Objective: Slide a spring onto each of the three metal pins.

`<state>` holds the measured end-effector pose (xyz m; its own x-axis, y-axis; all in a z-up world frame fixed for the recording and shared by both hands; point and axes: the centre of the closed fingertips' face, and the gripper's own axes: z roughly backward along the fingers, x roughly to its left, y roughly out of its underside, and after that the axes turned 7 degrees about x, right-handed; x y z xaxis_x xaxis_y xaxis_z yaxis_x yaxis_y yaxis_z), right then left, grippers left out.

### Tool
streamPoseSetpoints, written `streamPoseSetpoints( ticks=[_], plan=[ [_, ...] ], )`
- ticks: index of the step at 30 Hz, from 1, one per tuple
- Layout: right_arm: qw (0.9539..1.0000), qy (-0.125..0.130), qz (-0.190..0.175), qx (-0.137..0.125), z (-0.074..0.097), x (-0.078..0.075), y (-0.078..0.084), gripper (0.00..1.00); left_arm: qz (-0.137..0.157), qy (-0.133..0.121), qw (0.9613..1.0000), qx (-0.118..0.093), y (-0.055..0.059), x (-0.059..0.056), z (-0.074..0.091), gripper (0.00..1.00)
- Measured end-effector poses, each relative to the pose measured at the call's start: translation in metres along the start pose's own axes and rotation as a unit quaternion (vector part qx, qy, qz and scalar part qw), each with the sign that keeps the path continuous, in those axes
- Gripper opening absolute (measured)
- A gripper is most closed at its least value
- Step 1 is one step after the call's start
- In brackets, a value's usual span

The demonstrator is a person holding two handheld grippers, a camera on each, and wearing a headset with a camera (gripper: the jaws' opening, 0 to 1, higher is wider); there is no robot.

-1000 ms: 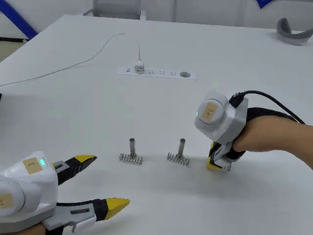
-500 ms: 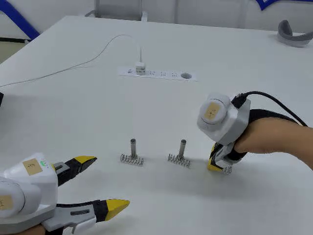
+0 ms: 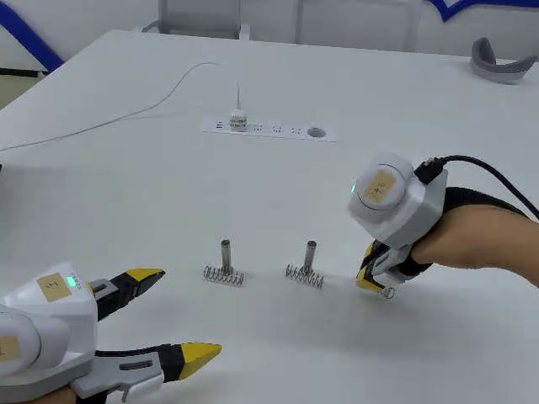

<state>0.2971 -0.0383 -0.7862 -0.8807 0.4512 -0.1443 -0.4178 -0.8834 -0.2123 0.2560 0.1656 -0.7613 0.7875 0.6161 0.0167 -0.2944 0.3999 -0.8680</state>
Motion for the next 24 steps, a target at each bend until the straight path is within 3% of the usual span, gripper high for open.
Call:
streamPoseSetpoints(
  ticks=[24],
  plan=[
    [0.9979, 0.020, -0.035, -0.051, 0.025, 0.000, -0.001, 0.12, -0.009, 0.003, 1.0000, -0.003, -0.006, -0.003, 0.000, 0.74]
  ],
)
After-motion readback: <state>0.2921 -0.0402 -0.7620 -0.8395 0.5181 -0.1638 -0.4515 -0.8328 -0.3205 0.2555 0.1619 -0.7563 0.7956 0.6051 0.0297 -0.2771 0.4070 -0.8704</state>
